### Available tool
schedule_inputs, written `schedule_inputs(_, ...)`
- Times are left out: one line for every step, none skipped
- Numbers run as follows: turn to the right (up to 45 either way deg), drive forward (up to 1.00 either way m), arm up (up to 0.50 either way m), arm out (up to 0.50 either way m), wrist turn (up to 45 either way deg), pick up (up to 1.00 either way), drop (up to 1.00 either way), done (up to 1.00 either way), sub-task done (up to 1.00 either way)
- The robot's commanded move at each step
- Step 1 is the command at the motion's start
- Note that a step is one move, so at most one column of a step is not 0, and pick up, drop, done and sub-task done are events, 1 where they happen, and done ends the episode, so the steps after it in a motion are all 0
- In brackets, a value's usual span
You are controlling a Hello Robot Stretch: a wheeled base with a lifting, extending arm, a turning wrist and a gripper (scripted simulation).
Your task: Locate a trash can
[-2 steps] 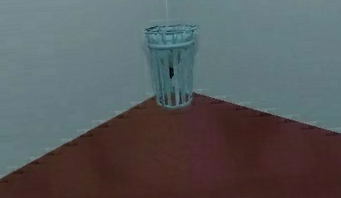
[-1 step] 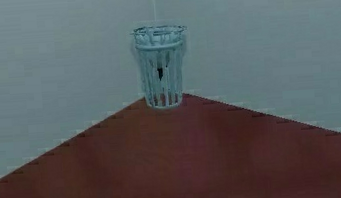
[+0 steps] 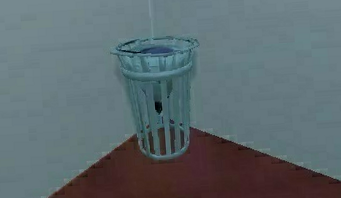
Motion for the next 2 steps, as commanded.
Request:
schedule_inputs(0.0,0.55,0.0,0.0,0.0,0.0,0.0,0.0,0.0)
schedule_inputs(0.0,0.0,0.0,0.0,0.0,0.0,0.0,1.0,0.0)
